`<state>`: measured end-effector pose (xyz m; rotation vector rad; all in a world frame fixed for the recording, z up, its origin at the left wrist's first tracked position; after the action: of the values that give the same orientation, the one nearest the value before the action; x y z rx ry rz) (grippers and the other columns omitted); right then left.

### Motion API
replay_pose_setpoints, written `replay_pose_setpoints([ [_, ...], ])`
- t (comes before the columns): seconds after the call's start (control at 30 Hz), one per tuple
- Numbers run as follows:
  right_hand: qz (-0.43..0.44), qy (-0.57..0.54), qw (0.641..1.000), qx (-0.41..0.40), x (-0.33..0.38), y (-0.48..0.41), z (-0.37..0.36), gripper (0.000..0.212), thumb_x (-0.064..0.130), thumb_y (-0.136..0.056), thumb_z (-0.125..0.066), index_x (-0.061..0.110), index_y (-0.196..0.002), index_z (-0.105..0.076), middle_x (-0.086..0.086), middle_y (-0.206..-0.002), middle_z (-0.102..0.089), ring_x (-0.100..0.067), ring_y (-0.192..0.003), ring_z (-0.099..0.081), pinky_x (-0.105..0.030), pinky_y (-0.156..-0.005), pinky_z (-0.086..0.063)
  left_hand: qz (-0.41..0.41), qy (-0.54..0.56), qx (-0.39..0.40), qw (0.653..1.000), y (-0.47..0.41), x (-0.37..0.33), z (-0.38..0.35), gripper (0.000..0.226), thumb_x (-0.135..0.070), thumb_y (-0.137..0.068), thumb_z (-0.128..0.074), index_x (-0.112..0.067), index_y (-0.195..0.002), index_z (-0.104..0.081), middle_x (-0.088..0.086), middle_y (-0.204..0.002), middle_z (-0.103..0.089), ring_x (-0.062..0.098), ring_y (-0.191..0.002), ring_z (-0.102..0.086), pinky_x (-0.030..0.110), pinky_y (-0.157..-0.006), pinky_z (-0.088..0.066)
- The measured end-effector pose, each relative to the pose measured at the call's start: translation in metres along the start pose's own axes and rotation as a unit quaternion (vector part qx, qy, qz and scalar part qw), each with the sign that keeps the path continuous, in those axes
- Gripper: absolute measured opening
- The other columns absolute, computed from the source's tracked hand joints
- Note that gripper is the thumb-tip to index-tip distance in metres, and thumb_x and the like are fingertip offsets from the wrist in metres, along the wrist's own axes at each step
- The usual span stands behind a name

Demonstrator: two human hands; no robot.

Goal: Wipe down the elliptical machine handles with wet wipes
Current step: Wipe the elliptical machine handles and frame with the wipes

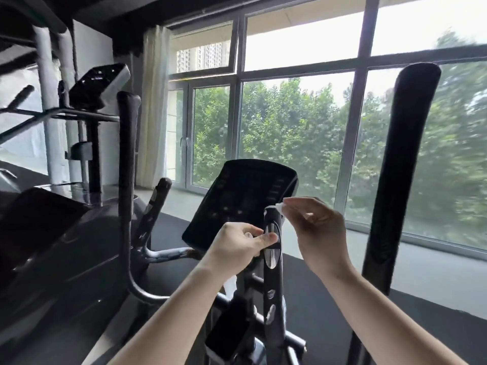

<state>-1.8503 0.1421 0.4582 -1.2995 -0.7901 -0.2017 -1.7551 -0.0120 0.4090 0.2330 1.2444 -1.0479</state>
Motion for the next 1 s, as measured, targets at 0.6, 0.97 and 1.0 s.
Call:
replay_pose_setpoints([
  [0.6, -0.106, 0.020, 0.992, -0.073, -0.041, 0.031, -0.008, 0.016, -0.004, -0.088, -0.075, 0.011, -0.093, -0.080, 0.011, -0.078, -0.079, -0.003, -0.070, -0.072, -0.012, -0.067, -0.052, -0.021, 0.152, 0.054, 0.987, -0.016, 0.013, -0.005, 0.027, -0.037, -0.078, -0.087, -0.012, -0.087, -0.079, -0.012, -0.055, -0.062, -0.003, -0.044, -0.049, 0.008, -0.047, -0.036],
  [0.97, -0.141, -0.088, 0.984, -0.059, -0.056, 0.044, -0.007, 0.017, -0.006, -0.089, -0.073, 0.009, -0.094, -0.080, -0.001, -0.088, -0.081, -0.012, -0.083, -0.077, -0.020, -0.076, -0.058, 0.020, 0.149, 0.040, 0.988, -0.010, 0.013, -0.006, 0.023, -0.045, -0.076, -0.086, -0.023, -0.083, -0.081, 0.001, -0.063, -0.061, 0.017, -0.056, -0.043, 0.025, -0.051, -0.034],
  [1.0, -0.141, -0.094, 0.984, -0.054, -0.057, 0.040, -0.007, 0.017, -0.007, -0.089, -0.074, 0.008, -0.094, -0.079, 0.000, -0.087, -0.081, -0.011, -0.083, -0.077, -0.019, -0.076, -0.058, 0.026, 0.150, 0.036, 0.988, -0.009, 0.013, -0.007, 0.024, -0.045, -0.076, -0.086, -0.023, -0.084, -0.081, 0.000, -0.062, -0.061, 0.017, -0.056, -0.042, 0.026, -0.052, -0.034],
])
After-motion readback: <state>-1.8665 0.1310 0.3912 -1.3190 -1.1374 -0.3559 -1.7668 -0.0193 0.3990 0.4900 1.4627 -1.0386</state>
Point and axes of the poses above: each hand's wrist, its own y-axis away from the middle knuckle, its own z-axis out of the back of the hand, x = y × z, the point moved 6 cm from there along -y, towards the middle knuckle
